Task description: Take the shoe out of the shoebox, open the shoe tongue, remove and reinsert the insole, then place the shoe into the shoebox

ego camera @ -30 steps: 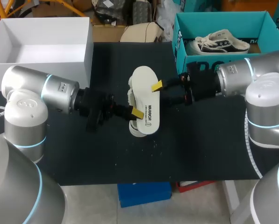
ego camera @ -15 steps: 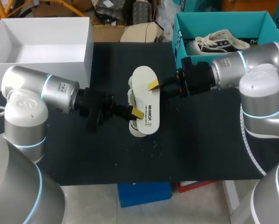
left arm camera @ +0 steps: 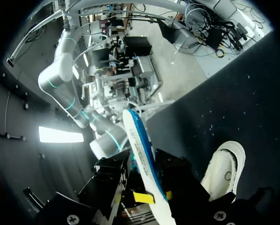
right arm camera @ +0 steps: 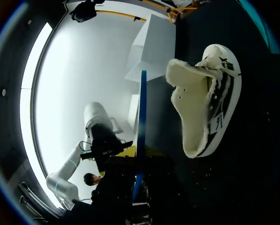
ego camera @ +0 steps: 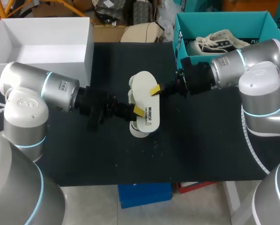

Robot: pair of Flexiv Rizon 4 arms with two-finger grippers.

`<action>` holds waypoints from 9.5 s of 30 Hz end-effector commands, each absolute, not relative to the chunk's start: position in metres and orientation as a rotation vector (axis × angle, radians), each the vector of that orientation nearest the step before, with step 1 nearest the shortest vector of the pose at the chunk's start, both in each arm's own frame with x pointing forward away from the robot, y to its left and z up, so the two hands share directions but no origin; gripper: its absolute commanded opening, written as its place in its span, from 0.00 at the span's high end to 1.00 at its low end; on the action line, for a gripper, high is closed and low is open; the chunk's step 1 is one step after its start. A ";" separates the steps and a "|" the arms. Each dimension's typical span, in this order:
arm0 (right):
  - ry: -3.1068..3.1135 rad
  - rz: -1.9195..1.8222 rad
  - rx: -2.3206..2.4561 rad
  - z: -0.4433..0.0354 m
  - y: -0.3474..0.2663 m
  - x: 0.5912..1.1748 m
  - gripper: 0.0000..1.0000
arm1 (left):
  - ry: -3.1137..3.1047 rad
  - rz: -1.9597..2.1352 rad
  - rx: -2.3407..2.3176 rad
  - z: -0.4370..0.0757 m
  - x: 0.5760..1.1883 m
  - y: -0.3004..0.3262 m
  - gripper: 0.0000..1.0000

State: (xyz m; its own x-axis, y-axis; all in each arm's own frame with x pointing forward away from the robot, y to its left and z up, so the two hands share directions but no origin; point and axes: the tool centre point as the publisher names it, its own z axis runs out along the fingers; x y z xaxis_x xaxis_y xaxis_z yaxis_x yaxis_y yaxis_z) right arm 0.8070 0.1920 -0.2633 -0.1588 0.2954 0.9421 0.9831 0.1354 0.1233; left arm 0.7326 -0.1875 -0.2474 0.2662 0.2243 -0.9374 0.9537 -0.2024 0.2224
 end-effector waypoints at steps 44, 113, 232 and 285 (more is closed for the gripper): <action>-1.598 -1.062 -1.274 -0.263 0.193 0.807 1.00 | 2.049 -0.372 2.016 -0.159 0.706 -0.165 0.00; -1.598 -1.062 -1.274 -0.263 0.193 0.807 1.00 | 2.022 -0.250 2.109 -0.180 0.877 -0.169 0.00; -1.598 -1.062 -1.274 -0.263 0.193 0.807 1.00 | 1.249 -0.671 1.492 -0.223 0.685 -0.148 0.00; -1.598 -1.062 -1.274 -0.263 0.193 0.807 1.00 | 1.134 -0.868 1.199 -0.264 0.709 -0.116 0.00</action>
State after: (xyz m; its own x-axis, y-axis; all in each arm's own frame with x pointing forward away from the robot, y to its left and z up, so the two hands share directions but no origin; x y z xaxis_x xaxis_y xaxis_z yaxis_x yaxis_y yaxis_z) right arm 0.8073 0.1920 -0.2633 -0.1587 0.2962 0.9418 0.9830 0.1363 0.1227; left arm 0.7050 -0.1149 -0.2613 0.2436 0.0699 -0.9673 0.9484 0.1916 0.2527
